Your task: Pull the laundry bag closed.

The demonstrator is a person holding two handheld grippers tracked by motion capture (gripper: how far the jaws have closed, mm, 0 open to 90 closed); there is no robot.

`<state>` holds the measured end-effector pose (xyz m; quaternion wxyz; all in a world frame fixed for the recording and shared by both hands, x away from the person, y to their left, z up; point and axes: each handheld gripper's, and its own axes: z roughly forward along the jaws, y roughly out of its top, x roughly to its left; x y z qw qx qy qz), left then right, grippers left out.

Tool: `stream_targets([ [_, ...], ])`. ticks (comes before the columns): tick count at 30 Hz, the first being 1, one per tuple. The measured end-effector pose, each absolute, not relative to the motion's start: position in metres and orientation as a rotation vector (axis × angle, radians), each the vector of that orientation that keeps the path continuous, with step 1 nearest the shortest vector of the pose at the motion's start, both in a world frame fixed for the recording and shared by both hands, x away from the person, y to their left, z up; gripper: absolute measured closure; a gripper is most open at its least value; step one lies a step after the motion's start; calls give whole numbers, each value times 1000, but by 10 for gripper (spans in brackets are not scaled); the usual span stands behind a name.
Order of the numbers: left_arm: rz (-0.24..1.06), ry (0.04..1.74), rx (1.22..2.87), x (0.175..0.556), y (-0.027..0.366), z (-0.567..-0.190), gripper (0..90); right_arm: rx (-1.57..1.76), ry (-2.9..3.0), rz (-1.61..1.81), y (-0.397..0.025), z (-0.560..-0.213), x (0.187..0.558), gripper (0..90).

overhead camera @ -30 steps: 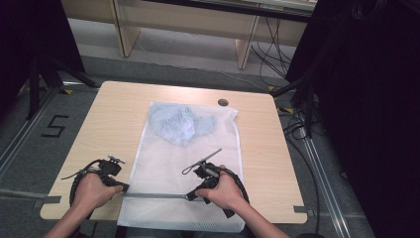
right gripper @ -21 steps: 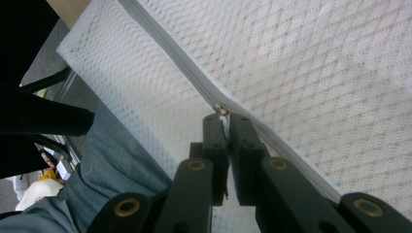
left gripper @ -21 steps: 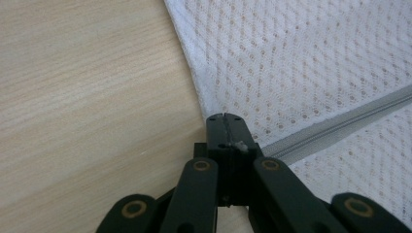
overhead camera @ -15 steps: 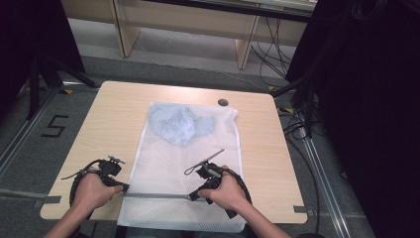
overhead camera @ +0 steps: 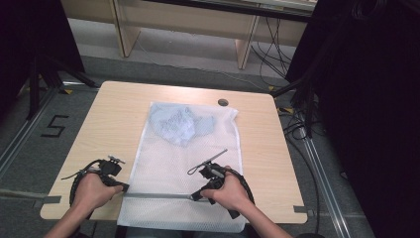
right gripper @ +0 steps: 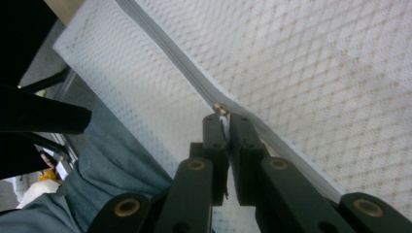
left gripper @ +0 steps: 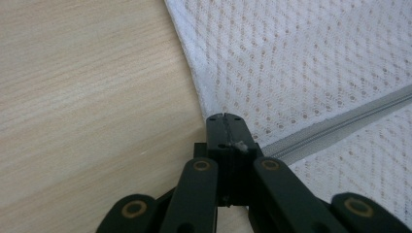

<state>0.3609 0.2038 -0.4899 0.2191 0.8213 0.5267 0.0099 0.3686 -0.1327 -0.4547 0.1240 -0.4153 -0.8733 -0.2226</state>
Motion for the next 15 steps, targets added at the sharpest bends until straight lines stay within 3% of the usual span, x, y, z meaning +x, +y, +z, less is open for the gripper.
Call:
stream_targets([
  [15, 28, 1461, 2271, 361, 203, -490, 900, -1232, -2530, -637, -138, -453, 367, 870],
])
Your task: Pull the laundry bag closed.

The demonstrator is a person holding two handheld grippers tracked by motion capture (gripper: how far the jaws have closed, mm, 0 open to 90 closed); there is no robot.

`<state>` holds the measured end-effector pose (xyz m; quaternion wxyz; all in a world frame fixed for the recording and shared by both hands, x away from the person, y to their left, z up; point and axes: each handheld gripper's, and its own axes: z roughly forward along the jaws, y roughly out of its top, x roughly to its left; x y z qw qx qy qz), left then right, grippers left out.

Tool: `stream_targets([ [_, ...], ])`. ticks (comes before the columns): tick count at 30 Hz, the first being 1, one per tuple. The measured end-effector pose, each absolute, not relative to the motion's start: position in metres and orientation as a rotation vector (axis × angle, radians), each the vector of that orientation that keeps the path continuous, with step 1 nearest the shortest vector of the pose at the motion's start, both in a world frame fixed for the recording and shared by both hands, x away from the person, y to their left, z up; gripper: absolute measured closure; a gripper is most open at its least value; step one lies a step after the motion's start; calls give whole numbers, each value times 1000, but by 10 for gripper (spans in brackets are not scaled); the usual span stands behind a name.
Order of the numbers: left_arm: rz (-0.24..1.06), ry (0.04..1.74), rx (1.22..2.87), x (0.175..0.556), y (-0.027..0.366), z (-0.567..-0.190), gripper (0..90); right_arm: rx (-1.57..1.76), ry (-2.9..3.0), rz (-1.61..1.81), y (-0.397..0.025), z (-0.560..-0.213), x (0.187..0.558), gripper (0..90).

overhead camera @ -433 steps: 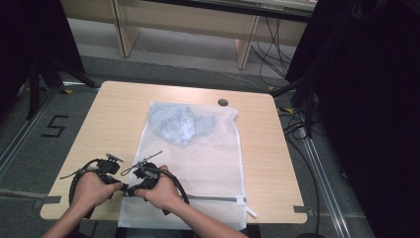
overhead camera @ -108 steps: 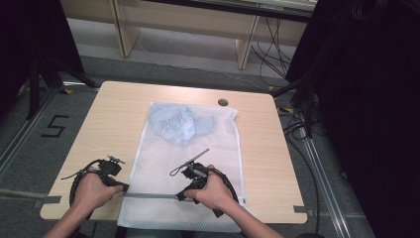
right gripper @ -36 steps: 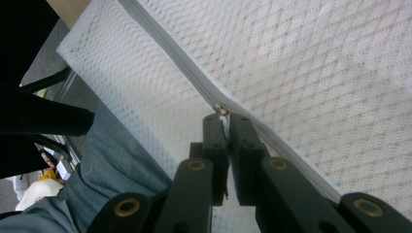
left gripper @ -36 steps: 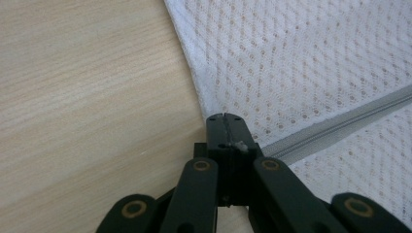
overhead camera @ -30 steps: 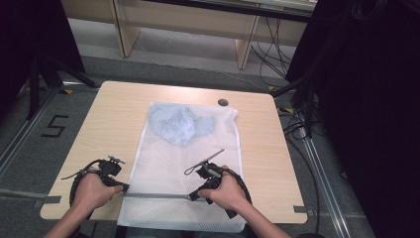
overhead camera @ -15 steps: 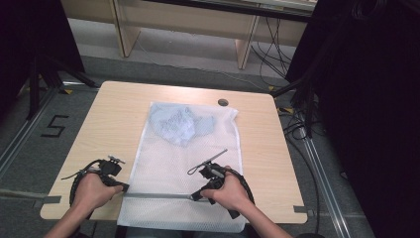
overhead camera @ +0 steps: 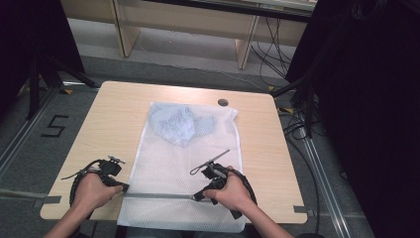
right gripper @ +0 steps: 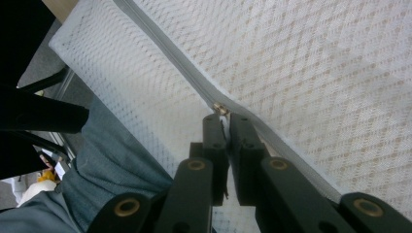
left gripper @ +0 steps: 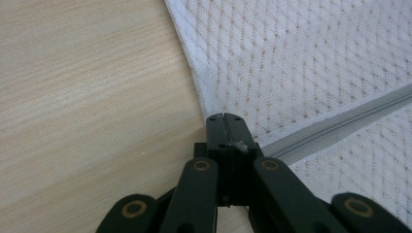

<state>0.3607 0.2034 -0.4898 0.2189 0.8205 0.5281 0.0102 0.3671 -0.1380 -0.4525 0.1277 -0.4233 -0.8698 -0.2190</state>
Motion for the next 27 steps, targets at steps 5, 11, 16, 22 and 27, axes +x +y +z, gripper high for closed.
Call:
stream_targets([
  [5, 14, 1506, 2234, 359, 201, -490, 900, -1218, -2530, -654, -142, -453, 368, 870],
  [11, 14, 1505, 2235, 359, 201, -490, 899, -1263, -2506, -640, -144, -454, 367, 869],
  [16, 11, 1501, 2241, 359, 201, -490, 900, -1251, -2501, -650, -145, -452, 367, 869],
  [22, 13, 1505, 2235, 359, 201, -490, 900, -1267, -2511, -627, -149, -453, 367, 869],
  [27, 16, 1504, 2235, 359, 201, -490, 900, -1251, -2522, -666, -152, -456, 367, 870],
])
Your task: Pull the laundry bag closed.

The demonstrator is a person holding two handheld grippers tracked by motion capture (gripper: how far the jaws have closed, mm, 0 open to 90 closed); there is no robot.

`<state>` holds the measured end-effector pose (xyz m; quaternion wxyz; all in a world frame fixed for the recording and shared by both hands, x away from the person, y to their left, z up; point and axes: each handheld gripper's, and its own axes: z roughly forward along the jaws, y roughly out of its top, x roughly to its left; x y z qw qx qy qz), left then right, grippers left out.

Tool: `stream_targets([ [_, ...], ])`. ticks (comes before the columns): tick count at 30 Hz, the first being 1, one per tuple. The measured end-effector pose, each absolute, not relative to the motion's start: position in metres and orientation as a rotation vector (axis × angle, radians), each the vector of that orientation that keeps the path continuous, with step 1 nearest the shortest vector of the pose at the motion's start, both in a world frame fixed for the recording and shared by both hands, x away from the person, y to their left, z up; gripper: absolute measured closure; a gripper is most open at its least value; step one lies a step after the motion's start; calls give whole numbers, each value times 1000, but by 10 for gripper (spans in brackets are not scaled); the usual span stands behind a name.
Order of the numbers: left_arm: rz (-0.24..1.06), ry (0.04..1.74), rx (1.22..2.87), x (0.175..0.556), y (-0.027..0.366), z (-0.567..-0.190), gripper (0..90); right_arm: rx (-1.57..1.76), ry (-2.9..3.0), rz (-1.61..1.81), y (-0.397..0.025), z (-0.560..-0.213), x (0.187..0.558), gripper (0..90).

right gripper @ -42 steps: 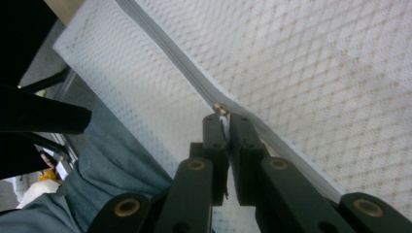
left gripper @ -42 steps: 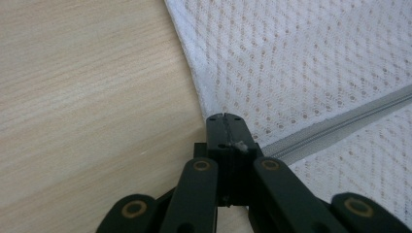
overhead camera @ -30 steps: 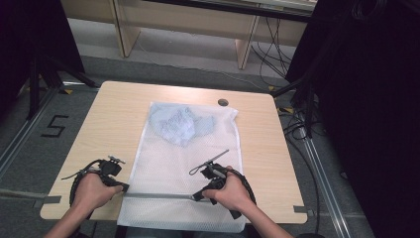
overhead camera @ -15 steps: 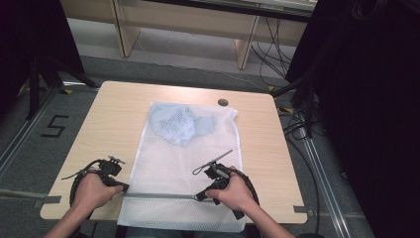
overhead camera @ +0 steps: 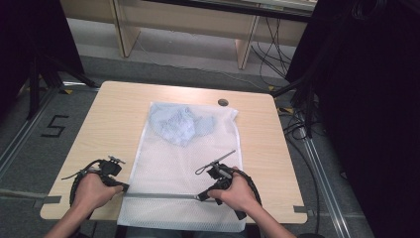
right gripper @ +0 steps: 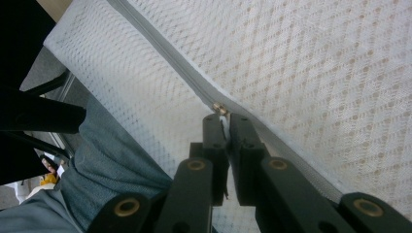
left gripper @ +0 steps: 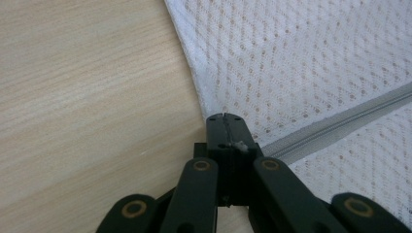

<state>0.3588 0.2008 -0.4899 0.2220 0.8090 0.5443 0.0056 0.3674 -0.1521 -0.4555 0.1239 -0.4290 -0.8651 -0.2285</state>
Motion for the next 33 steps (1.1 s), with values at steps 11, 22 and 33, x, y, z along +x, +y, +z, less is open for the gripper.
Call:
stream_targets([
  [11, 14, 1507, 2234, 359, 200, -490, 899, -1256, -2523, -654, -159, -453, 367, 870],
  [22, 17, 1513, 2224, 359, 200, -490, 899, -1265, -2515, -664, -165, -452, 366, 869],
  [33, 20, 1516, 2230, 359, 200, -490, 900, -1285, -2511, -649, -172, -451, 364, 869],
])
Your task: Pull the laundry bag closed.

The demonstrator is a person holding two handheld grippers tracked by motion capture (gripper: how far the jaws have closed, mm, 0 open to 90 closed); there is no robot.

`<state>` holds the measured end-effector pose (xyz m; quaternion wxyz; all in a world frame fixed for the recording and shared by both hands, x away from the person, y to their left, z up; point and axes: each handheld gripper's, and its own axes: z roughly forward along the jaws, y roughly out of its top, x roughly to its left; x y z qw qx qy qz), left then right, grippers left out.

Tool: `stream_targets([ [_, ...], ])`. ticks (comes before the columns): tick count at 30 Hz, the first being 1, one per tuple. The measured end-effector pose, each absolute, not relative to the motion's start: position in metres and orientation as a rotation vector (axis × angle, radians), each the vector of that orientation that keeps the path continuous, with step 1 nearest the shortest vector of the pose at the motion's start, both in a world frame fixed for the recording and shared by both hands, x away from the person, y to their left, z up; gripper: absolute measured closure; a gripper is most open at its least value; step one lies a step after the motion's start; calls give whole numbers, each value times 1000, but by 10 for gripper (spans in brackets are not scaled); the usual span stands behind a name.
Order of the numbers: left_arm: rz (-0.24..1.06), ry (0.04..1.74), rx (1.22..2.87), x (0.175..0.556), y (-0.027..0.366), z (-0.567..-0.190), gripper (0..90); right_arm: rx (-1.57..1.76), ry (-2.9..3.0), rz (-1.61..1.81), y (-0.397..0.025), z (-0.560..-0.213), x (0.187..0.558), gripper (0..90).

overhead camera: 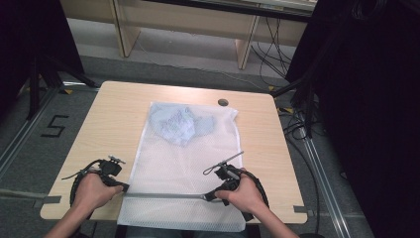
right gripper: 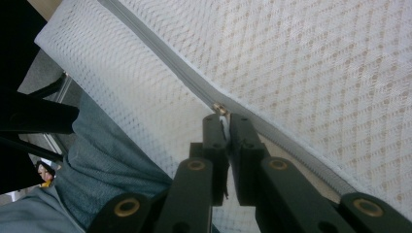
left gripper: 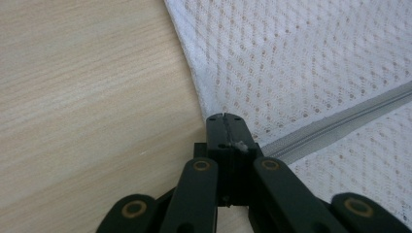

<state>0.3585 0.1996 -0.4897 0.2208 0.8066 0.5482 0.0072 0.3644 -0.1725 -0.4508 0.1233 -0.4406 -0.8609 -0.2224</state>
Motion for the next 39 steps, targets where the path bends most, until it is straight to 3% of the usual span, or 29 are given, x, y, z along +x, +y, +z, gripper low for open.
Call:
stream_targets([
  [39, 17, 1512, 2225, 359, 200, -490, 900, -1326, -2497, -652, -198, -449, 363, 869],
])
